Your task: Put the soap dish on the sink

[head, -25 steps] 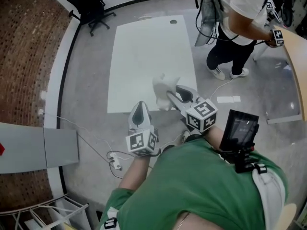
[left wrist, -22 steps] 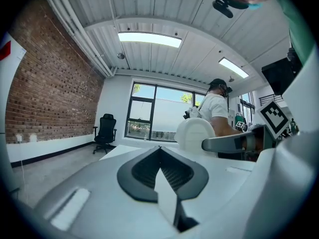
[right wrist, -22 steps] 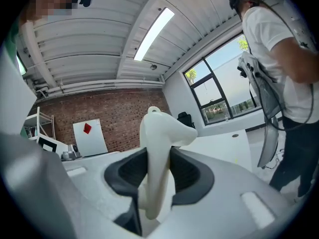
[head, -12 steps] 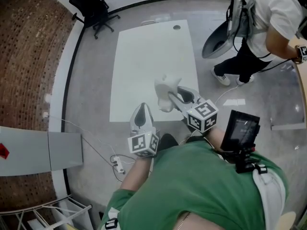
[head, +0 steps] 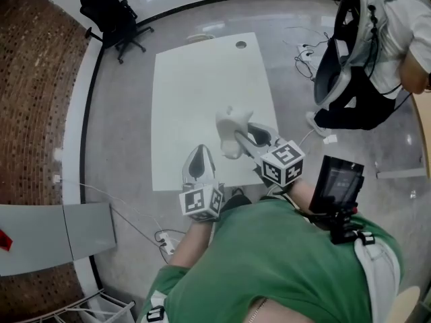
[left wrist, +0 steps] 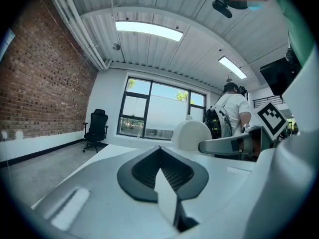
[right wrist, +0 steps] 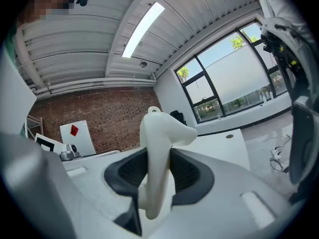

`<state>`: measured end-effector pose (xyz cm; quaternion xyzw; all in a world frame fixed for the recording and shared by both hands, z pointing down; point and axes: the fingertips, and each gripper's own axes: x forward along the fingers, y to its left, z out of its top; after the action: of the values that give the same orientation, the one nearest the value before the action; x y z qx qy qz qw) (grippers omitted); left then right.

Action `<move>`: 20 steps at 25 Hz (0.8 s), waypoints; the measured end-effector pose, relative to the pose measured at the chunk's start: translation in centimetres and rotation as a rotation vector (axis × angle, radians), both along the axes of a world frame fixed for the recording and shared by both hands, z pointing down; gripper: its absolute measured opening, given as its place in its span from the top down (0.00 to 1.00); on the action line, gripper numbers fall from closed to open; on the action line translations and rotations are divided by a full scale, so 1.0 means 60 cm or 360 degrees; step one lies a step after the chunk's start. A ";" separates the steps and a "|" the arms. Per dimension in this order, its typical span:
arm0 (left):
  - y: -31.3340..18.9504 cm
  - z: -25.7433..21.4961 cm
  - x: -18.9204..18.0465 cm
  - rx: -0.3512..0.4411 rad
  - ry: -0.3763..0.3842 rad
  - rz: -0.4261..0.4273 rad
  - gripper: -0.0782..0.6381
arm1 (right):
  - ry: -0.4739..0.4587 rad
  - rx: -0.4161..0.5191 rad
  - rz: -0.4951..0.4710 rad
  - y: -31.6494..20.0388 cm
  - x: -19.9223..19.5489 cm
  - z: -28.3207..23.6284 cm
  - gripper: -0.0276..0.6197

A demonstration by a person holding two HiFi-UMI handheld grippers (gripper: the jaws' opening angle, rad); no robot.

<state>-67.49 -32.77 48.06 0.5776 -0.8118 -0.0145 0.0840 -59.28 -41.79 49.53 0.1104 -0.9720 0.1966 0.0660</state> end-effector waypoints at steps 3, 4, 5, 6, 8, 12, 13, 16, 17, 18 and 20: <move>-0.015 -0.004 -0.007 0.0013 0.0004 0.0033 0.88 | 0.0015 0.0013 0.0021 -0.009 -0.004 -0.004 0.76; -0.019 -0.005 -0.011 0.0014 0.0007 0.0039 0.88 | 0.0018 0.0013 0.0029 -0.013 -0.007 -0.005 0.76; -0.022 -0.003 -0.014 0.0013 0.0009 0.0044 0.88 | 0.0021 0.0011 0.0036 -0.017 -0.009 -0.003 0.76; -0.026 0.002 -0.017 0.0008 0.0012 0.0050 0.88 | 0.0027 0.0007 0.0041 -0.020 -0.011 0.002 0.76; -0.029 0.026 -0.017 -0.0007 0.0023 0.0056 0.88 | 0.0046 -0.0003 0.0044 -0.022 -0.010 0.028 0.76; -0.040 0.060 -0.033 -0.0042 0.0055 0.0066 0.88 | 0.0100 -0.0052 0.0039 -0.029 -0.027 0.071 0.76; -0.048 0.057 -0.051 -0.0057 0.0066 0.0072 0.88 | 0.0119 -0.0069 0.0039 -0.037 -0.046 0.070 0.76; -0.074 0.055 -0.112 -0.0115 0.0105 0.0082 0.88 | 0.0177 -0.0125 0.0032 -0.061 -0.112 0.076 0.76; -0.080 0.061 -0.126 -0.0132 0.0115 0.0082 0.88 | 0.0195 -0.0139 0.0027 -0.068 -0.128 0.084 0.76; -0.084 0.069 -0.136 -0.0147 0.0125 0.0081 0.88 | 0.0211 -0.0151 0.0022 -0.073 -0.140 0.094 0.76; -0.089 0.089 -0.149 -0.0176 0.0142 0.0082 0.88 | 0.0239 -0.0174 0.0015 -0.080 -0.155 0.114 0.76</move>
<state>-76.41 -38.09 53.38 0.5915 -0.7918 0.0067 0.1521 -68.56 -46.60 56.39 0.1256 -0.9517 0.2408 0.1436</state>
